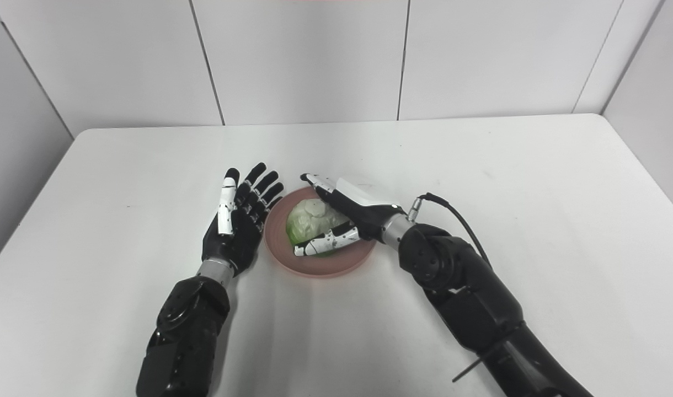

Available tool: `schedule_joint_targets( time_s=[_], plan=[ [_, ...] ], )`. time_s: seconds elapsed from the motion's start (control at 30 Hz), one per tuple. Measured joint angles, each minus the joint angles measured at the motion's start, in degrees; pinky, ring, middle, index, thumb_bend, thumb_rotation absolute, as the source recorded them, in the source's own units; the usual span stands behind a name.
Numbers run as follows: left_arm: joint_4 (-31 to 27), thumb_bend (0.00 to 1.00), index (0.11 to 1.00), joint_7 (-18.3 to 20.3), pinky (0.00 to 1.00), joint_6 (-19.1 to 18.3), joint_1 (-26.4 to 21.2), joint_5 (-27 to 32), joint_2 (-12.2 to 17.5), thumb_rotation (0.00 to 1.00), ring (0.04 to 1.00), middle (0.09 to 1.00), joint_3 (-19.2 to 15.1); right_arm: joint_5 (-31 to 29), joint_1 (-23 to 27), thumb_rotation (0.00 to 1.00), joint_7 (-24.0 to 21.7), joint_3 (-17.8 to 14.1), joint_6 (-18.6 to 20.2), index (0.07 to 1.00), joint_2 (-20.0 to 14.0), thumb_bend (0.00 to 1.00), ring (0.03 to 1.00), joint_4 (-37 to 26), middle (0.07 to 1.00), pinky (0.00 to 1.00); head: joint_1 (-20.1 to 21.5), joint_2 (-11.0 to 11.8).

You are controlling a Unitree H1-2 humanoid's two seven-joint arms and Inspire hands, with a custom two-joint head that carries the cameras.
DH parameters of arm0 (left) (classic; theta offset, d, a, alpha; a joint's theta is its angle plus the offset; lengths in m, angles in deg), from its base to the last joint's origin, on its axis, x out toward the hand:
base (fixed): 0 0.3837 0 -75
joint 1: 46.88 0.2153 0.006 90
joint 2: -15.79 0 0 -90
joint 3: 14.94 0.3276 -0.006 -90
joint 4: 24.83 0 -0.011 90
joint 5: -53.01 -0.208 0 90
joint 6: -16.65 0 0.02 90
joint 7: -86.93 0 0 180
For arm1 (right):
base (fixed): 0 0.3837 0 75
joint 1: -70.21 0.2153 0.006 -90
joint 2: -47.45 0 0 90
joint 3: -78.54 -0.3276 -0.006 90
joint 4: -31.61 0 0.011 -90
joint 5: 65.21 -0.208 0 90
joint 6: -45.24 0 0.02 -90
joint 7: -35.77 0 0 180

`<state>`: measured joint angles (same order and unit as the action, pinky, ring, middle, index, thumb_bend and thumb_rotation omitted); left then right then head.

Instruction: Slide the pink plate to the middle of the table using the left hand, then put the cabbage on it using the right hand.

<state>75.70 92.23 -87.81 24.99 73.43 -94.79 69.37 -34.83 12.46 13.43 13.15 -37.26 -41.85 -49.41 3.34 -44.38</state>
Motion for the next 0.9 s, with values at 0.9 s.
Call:
schedule_joint_targets(
  time_s=[0.9],
  plan=[
    [-12.4,0.63,0.999,-1.4,1.00,4.6,11.3,-10.6,5.6,1.00,0.998,1.000,4.1,-14.6,-17.9,1.00,13.0,-18.0,1.6,1.000,9.2,0.86,1.000,-15.8,1.000,0.97,1.1,0.4]
  ],
)
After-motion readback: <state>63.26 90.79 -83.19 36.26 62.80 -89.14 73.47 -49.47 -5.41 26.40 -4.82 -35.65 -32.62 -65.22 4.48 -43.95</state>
